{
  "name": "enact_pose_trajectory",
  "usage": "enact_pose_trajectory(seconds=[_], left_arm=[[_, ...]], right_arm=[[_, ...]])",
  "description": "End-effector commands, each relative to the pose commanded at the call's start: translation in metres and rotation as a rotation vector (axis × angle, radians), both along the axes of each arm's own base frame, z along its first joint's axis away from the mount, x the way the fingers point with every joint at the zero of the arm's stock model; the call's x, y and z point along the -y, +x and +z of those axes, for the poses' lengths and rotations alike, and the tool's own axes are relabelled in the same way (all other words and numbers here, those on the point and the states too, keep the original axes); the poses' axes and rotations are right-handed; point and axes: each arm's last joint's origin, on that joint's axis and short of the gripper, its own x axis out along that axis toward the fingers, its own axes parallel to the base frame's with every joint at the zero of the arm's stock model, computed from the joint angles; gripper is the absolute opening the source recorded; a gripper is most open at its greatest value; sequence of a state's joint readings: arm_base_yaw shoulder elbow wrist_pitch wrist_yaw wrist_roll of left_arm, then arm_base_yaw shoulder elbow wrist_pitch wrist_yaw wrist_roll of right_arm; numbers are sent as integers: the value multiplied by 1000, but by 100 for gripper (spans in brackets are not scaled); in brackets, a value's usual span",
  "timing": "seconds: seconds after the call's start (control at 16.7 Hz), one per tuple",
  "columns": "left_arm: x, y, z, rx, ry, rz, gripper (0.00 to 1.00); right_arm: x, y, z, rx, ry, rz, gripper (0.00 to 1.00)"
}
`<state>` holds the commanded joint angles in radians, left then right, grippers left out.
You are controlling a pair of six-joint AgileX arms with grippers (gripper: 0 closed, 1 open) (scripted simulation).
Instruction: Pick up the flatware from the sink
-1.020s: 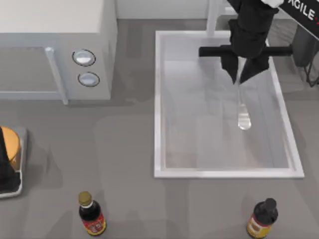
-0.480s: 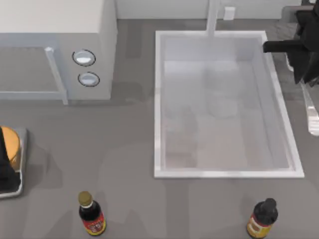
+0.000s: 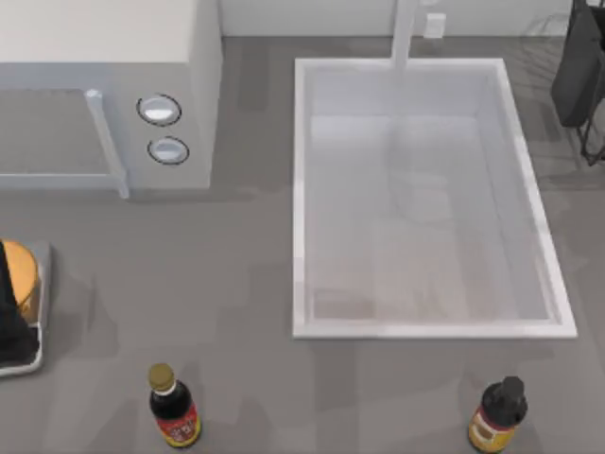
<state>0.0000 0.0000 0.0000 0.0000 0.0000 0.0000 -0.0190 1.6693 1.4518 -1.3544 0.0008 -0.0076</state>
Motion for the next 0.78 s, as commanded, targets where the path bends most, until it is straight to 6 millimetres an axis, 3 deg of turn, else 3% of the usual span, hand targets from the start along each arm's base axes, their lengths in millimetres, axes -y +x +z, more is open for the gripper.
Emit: enact_pose_trajectory(seconds=[0.48,0.78], left_arm=[[0,0,0,0,0,0,100],[0,0,0,0,0,0,100]], right_arm=[[3,-6,-5,-4,0,2,0],[4,-1,-54,5,0,1,0]])
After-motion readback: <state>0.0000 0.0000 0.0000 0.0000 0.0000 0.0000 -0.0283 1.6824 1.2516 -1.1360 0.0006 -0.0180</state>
